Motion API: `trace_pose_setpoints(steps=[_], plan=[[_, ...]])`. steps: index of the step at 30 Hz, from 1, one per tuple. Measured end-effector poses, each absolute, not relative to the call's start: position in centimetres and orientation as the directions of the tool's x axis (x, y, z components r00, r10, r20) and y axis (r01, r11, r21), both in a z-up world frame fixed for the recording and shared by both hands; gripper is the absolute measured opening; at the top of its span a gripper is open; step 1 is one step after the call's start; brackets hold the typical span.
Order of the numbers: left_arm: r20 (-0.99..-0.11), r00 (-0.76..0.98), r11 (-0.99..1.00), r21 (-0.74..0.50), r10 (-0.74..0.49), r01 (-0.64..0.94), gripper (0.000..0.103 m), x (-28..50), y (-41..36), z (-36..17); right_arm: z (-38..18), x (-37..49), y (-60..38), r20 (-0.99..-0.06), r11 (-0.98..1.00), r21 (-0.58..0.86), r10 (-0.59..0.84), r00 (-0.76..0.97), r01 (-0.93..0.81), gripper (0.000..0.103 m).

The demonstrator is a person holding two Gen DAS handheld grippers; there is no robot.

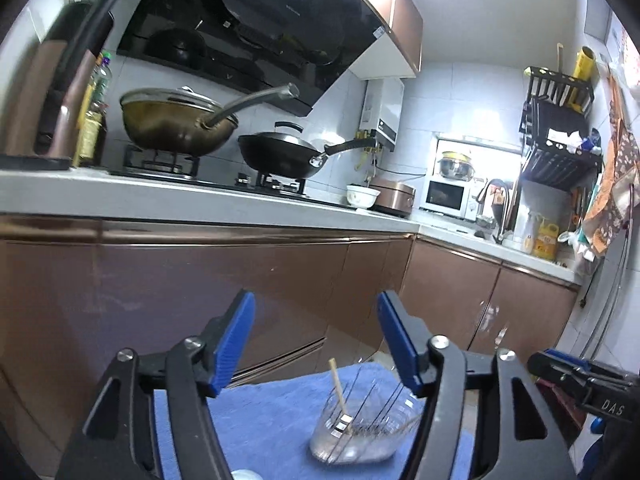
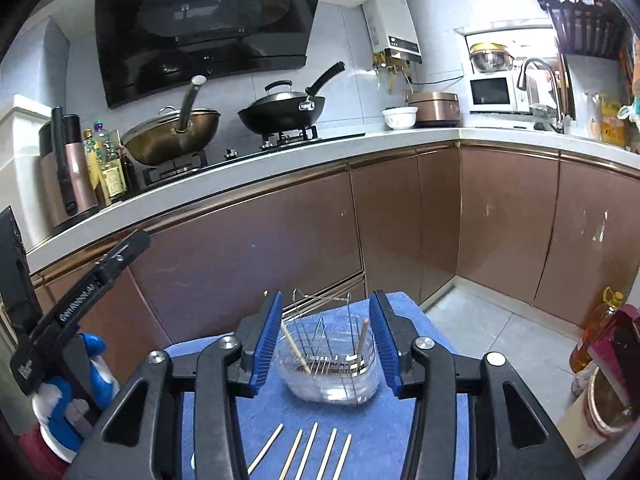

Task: Organize utensils
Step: 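Withdraw both open tools from the holder back over the chopsticks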

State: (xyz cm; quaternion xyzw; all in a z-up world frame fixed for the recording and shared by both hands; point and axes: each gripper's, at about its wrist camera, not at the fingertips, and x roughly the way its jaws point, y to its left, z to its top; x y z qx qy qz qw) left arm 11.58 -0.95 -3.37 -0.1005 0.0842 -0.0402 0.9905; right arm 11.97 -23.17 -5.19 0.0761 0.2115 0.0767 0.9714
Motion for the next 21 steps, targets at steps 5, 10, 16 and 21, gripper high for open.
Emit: trace_pose_setpoints(steps=[5,10,16,21], plan=[[-0.201,0.976,0.985,-0.167,-0.084,0.051,0.068,7.9,-0.1,-2.8,-4.8,7.9,-22.8,-0.387,0.982,0.169,0.149,0.91,-0.089,0.066],[-0.223,0.972,0.99,-0.133,-0.071,0.042,0.069,5.1,0.3,-3.0,-4.7,4.5,-22.2,-0.374,0.988,0.142,0.113,0.92,-0.063,0.093],[-0.222,0.974,0.992,-0.122,-0.05,0.023,0.069,1.9,1.3,-3.0,-4.2,1.3,-21.2,-0.355,0.993,0.115,0.07,0.932,-0.031,0.1],[-0.212,0.977,0.994,-0.106,-0.027,0.005,0.069,-0.1,2.2,-2.4,-3.6,-1.0,-20.0,-0.312,0.999,0.049,0.004,0.95,0.012,0.1]])
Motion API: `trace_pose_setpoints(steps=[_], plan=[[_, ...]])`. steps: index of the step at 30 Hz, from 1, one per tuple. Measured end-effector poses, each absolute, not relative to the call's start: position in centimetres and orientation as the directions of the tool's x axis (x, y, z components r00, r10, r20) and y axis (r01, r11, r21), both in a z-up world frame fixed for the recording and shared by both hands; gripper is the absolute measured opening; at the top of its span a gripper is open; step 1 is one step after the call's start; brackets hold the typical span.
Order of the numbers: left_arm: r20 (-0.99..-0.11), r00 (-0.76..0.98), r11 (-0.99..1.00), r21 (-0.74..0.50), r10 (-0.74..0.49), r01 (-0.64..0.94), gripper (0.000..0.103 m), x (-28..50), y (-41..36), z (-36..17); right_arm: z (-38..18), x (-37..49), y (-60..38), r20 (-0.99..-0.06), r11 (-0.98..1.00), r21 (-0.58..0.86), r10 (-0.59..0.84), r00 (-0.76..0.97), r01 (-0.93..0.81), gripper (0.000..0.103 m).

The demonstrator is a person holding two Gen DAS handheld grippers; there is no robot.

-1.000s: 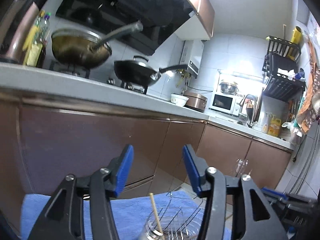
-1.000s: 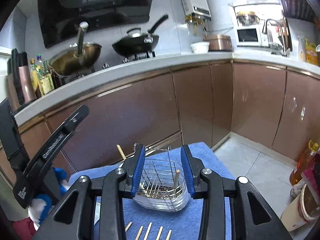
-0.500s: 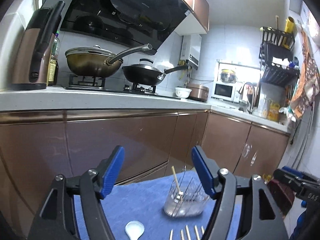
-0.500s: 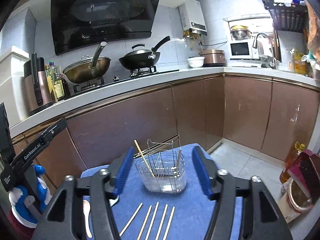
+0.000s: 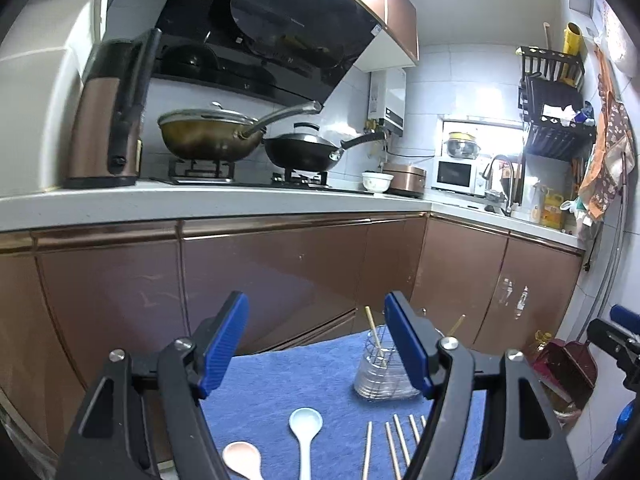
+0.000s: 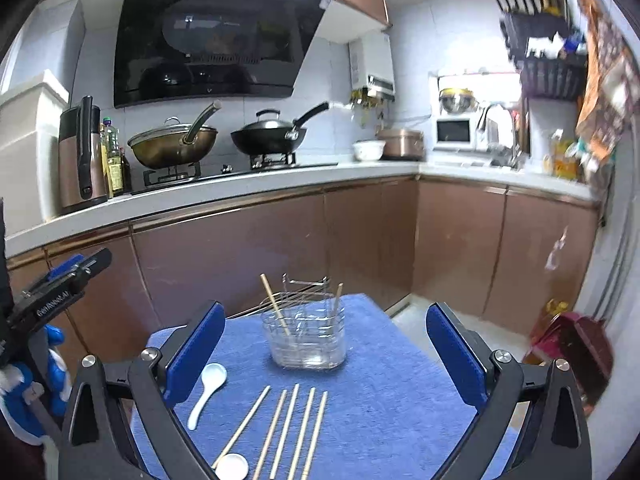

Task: Organize utensils
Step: 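Withdraw both open tools from the holder back over the chopsticks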

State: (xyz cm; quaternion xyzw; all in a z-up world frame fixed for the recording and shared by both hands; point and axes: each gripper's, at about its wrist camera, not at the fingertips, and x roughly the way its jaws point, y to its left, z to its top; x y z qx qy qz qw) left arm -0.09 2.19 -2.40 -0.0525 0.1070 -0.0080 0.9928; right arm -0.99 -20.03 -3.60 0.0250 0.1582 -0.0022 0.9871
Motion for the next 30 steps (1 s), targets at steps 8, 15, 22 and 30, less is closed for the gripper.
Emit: trace_pose_setpoints(steps=[8,15,22,30], plan=[[-0.179,0.983,0.993,-0.118,-0.029,0.007,0.069,-3.0,3.5,-1.0,-2.5,-4.0,-19.5,-0.258,0.996,0.081,0.047,0.965,-0.027,0.103],[-0.209,0.977,0.995,-0.098,-0.048,0.027,0.069,-4.5,3.5,-0.3,-1.6,-6.5,-19.7,-0.17,0.993,0.102,0.075,0.983,-0.059,0.103],[-0.226,0.97,0.995,-0.064,-0.089,0.077,0.069,-5.4,3.1,0.0,-1.7,-7.0,-19.9,-0.181,0.989,0.12,0.11,0.977,-0.089,0.103],[-0.274,0.956,0.994,-0.059,-0.105,0.092,0.069,-5.2,3.0,-0.4,-2.0,-6.8,-19.8,-0.219,0.989,0.128,0.104,0.97,-0.077,0.103]])
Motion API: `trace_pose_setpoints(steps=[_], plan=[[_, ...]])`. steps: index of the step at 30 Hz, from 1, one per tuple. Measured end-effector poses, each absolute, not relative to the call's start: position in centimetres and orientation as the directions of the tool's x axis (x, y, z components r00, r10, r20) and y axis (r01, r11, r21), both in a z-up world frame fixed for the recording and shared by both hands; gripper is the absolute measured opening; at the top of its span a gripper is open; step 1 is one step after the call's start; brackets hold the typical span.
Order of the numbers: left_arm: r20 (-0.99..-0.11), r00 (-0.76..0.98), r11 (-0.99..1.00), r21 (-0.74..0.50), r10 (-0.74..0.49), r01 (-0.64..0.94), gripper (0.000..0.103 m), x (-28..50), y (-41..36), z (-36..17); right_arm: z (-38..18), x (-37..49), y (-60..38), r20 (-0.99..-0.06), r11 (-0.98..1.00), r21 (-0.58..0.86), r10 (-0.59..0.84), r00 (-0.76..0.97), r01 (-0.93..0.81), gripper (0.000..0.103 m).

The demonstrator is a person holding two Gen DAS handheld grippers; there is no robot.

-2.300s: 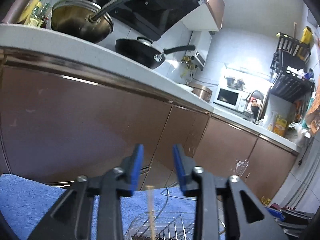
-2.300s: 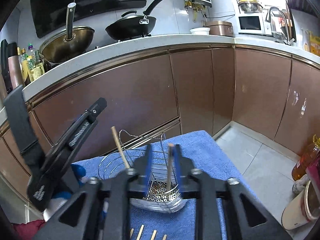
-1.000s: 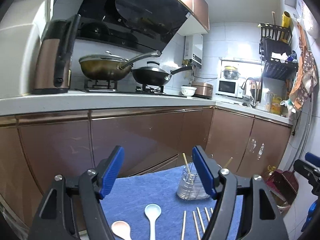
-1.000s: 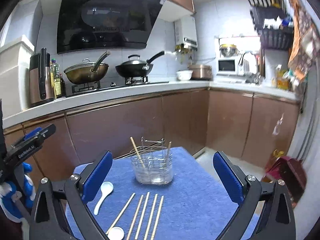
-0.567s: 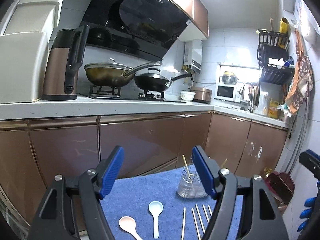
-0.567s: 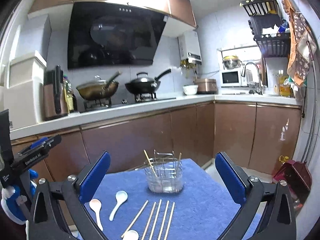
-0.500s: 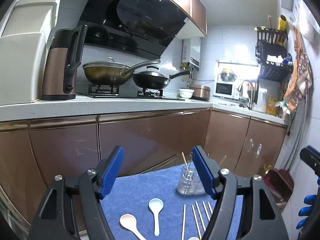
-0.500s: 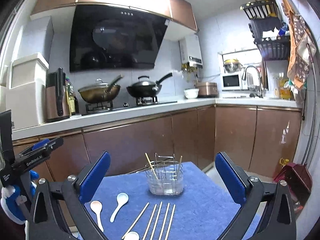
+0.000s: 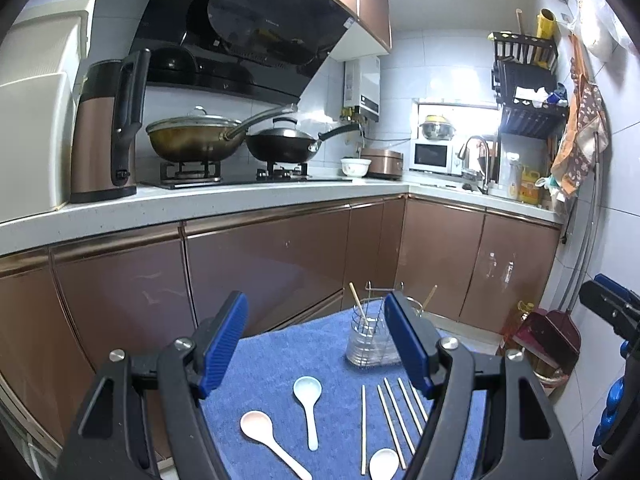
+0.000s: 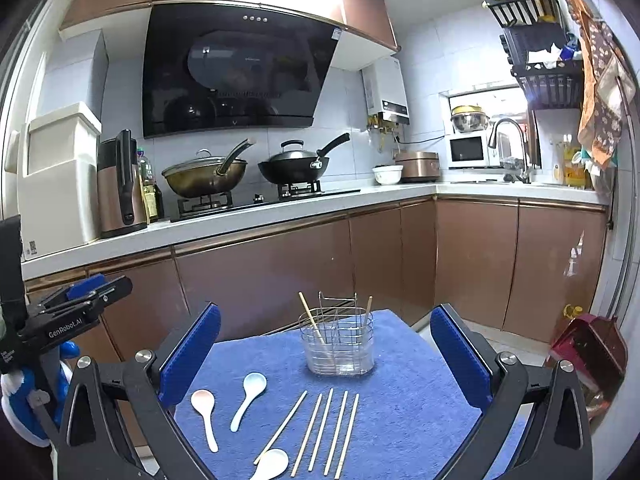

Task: Organize utensils
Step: 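Withdraw both open tools from the holder back over the chopsticks, then close the left tool on a chopstick while the right tool grasps another chopstick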

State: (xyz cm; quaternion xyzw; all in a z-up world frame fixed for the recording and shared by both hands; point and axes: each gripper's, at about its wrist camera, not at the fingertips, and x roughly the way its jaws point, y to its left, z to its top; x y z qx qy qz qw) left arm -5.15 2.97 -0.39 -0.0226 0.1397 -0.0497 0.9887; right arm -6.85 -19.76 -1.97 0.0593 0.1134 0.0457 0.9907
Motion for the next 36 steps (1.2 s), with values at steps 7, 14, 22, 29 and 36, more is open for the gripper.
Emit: trace_pose_setpoints(steps=[7,14,22,29,36], plan=[[-0.352,0.925,0.989,-0.082,-0.146,0.125,0.069,-3.8,2.7,-2.1,-2.6,-6.3,-20.6,-0.25,0.989,0.135,0.09,0.964,-0.058,0.102],[-0.437,0.878,0.981,-0.082,-0.195,0.177,0.069,-1.6,1.5,-4.2,-3.8,-4.5,-21.9,-0.301,0.988,0.153,0.081,0.95,-0.036,0.095],[-0.56,0.794,0.971,-0.114,-0.237,0.209,0.069,2.4,0.2,-8.1,-7.0,-0.3,-22.6,-0.414,0.977,0.203,0.142,0.899,-0.061,0.076],[-0.708,0.647,0.956,-0.163,-0.285,0.243,0.068,7.9,-1.7,-13.2,-11.6,5.3,-22.5,-0.562,0.963,0.258,0.216,0.799,-0.08,0.046],[-0.817,0.488,0.942,-0.186,-0.306,0.279,0.068,12.8,-4.0,-18.1,-17.7,12.3,-21.2,-0.728,0.944,0.31,0.309,0.611,-0.108,0.034]])
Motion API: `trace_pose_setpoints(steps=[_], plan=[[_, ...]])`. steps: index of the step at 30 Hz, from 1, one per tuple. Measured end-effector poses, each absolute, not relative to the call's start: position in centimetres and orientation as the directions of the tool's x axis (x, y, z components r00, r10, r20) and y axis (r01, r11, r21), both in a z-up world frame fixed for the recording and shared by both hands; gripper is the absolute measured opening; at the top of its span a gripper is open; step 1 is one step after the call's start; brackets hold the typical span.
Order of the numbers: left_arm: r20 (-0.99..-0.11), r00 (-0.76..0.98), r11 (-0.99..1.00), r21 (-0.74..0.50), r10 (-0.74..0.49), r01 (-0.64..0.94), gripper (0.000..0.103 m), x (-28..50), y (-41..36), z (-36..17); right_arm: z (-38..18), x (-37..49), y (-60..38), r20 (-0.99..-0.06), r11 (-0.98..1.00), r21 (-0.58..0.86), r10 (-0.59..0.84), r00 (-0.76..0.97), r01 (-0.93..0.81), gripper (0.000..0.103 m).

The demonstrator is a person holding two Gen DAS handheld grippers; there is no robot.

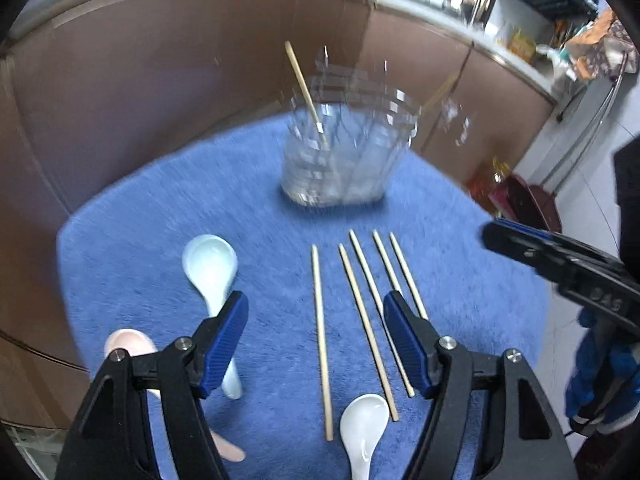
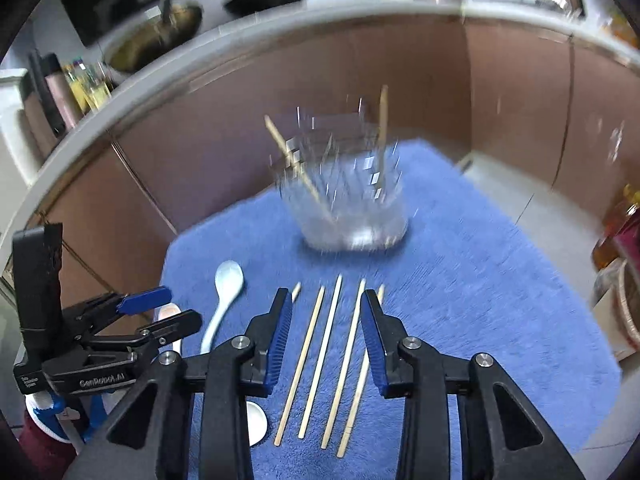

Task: Organize utensils
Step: 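Close the left tool on a chopstick while the right tool grasps another chopstick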

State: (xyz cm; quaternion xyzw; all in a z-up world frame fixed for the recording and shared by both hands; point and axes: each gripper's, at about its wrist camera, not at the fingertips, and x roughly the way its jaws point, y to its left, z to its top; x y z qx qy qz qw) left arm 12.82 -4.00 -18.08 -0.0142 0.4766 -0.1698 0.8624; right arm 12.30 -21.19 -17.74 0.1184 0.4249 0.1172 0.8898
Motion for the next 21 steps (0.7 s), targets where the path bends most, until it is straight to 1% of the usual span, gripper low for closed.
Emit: trace_pose_setpoints(steps=[2,4,6,8,9,10,12,16,21], plan=[[-0.84,0.445,0.939,-0.198,-0.31,0.28,0.067,14.1,-4.5,-19.6,-19.6,14.2,-20.7,-0.769,0.946,0.309,0.312,0.558,-0.103,0.034],[-0.857,0.408,0.936,-0.209,-0.315,0.283,0.063,15.2,-5.1,-20.8,-21.1,15.8,-20.5,-0.796,0.942,0.321,0.325,0.511,-0.101,0.031],[-0.872,0.364,0.931,-0.234,-0.329,0.281,0.054,16.5,-5.4,-22.1,-22.6,17.2,-20.2,-0.823,0.945,0.314,0.32,0.469,-0.094,0.03],[-0.881,0.311,0.921,-0.274,-0.356,0.276,0.048,17.8,-5.7,-23.2,-24.3,18.9,-19.8,-0.851,0.948,0.307,0.314,0.422,-0.086,0.027],[-0.884,0.295,0.919,-0.285,-0.361,0.272,0.045,18.3,-5.8,-23.6,-24.9,19.5,-19.8,-0.861,0.949,0.306,0.311,0.403,-0.079,0.026],[-0.887,0.282,0.918,-0.292,-0.365,0.269,0.045,18.7,-5.9,-24.0,-25.4,20.0,-19.7,-0.871,0.952,0.298,0.301,0.388,-0.07,0.025],[-0.893,0.262,0.917,-0.298,-0.366,0.263,0.041,19.5,-6.1,-24.5,-26.2,20.8,-19.9,-0.882,0.954,0.294,0.295,0.367,-0.058,0.024],[-0.907,0.244,0.924,-0.277,-0.342,0.265,0.038,20.8,-6.8,-25.3,-27.2,22.4,-20.1,-0.89,0.951,0.307,0.304,0.341,-0.046,0.024],[-0.919,0.212,0.922,-0.268,-0.332,0.28,0.022,21.8,-7.6,-26.1,-28.1,23.4,-19.5,-0.907,0.958,0.282,0.283,0.312,-0.05,0.024]])
